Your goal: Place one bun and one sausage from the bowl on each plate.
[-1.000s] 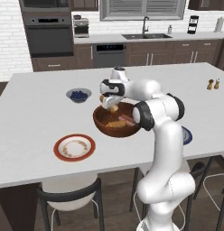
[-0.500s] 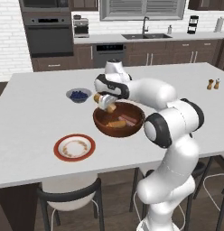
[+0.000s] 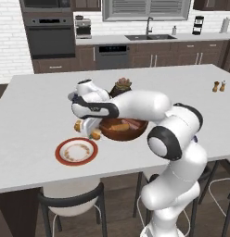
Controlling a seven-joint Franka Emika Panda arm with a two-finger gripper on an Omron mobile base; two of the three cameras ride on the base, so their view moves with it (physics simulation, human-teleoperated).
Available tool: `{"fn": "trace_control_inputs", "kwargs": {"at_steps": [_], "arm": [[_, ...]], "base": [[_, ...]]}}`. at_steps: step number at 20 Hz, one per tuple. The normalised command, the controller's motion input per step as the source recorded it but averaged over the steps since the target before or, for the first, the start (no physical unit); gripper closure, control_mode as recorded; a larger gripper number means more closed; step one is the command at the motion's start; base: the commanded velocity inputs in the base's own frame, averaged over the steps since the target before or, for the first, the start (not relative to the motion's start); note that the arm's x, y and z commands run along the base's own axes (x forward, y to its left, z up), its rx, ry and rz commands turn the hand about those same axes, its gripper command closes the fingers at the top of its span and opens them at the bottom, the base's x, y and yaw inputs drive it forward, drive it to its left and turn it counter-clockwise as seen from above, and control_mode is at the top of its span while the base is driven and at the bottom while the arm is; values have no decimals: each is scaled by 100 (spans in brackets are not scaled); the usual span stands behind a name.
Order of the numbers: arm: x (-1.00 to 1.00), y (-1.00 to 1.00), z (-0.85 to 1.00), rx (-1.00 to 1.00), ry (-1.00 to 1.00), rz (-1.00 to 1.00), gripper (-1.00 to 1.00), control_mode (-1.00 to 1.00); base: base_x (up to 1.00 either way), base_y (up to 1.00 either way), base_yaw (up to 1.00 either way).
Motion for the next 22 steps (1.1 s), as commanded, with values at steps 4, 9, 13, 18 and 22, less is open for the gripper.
{"fn": "trace_control_inputs", "kwargs": {"at_steps": [4, 9, 13, 18, 22], "arm": [[21, 100, -80, 0, 11, 1, 100, -100], [63, 81, -59, -2, 0, 0, -100, -100], [18, 7, -31, -1, -4, 1, -100, -100], [4, -39, -16, 0, -7, 0, -100, -100], [-16, -80, 2, 1, -12, 0, -100, -100]], "base": [[0, 0, 0], [0, 0, 0], [0, 0, 0], [0, 0, 0], [0, 0, 0]]}}
